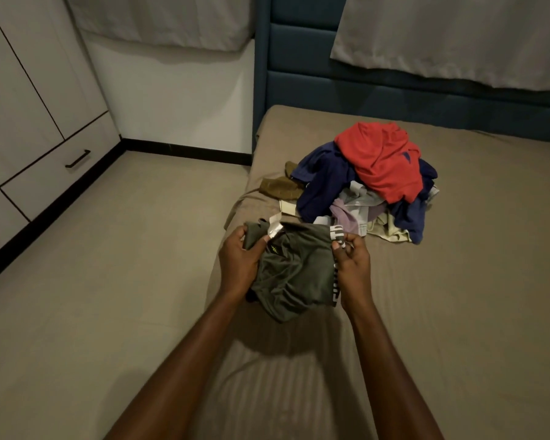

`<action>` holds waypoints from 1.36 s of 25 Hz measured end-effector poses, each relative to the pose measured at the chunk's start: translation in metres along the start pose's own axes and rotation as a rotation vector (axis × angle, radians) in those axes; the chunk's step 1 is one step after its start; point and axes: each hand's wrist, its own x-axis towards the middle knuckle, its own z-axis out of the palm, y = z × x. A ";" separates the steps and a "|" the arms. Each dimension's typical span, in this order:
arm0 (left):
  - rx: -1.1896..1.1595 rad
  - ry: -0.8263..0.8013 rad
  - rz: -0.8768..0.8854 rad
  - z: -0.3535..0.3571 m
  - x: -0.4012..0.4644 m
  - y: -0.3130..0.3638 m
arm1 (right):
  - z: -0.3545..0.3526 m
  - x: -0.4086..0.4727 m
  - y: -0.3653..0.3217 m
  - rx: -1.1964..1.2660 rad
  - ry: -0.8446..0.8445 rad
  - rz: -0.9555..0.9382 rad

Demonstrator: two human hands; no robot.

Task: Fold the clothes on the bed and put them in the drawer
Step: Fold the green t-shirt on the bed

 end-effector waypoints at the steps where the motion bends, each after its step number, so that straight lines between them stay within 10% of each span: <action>1: 0.123 0.004 -0.033 -0.006 0.012 -0.008 | 0.007 0.006 0.006 -0.098 0.022 0.026; 6: 0.619 -0.048 -0.288 -0.022 0.011 -0.069 | 0.018 -0.009 0.055 -1.097 0.065 -0.031; 12: 0.756 -0.047 0.318 0.017 0.005 -0.084 | 0.045 0.013 0.080 -1.088 -0.180 -0.340; 16: 0.936 -0.360 0.319 0.027 0.020 -0.111 | 0.070 0.000 0.114 -1.128 -0.306 -0.283; 26: 0.957 -0.317 0.321 0.029 0.020 -0.107 | 0.061 0.007 0.105 -1.042 -0.310 -0.293; 34: 0.656 -0.467 0.493 0.134 0.063 -0.030 | -0.027 0.148 0.004 -0.980 0.374 -0.589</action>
